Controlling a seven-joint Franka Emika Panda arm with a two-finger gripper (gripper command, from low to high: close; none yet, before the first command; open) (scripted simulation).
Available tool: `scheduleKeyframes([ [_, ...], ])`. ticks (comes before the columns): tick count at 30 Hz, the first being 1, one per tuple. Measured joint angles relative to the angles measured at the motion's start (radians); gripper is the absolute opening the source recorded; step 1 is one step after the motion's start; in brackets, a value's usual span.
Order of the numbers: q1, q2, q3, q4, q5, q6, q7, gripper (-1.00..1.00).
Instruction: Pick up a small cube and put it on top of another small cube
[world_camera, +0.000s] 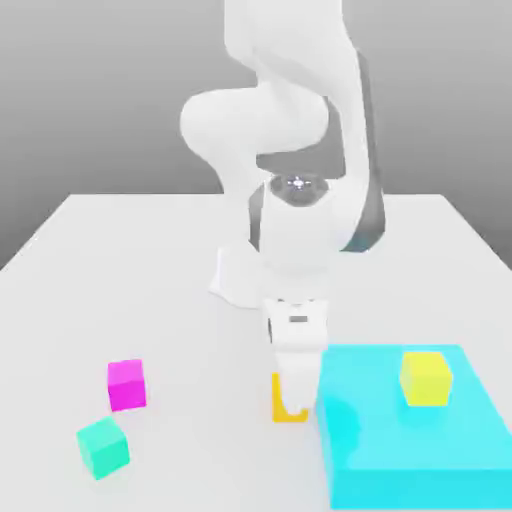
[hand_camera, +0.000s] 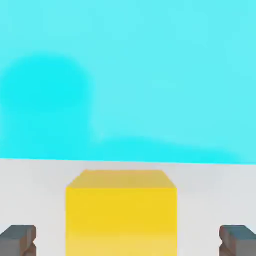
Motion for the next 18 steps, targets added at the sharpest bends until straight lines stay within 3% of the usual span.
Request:
scheduleKeyframes([
  [7, -0.008, 0.006, 0.008, 0.001, 0.001, 0.002, -0.001, -1.00],
  [11, 0.052, -0.115, -0.073, -0.023, -0.082, -0.095, 0.062, -1.00],
  [15, 0.033, -0.254, -0.091, -0.046, -0.188, -0.210, 0.139, -1.00],
  [18, -0.026, -0.258, -0.130, 0.008, -0.174, -0.270, 0.151, -1.00],
])
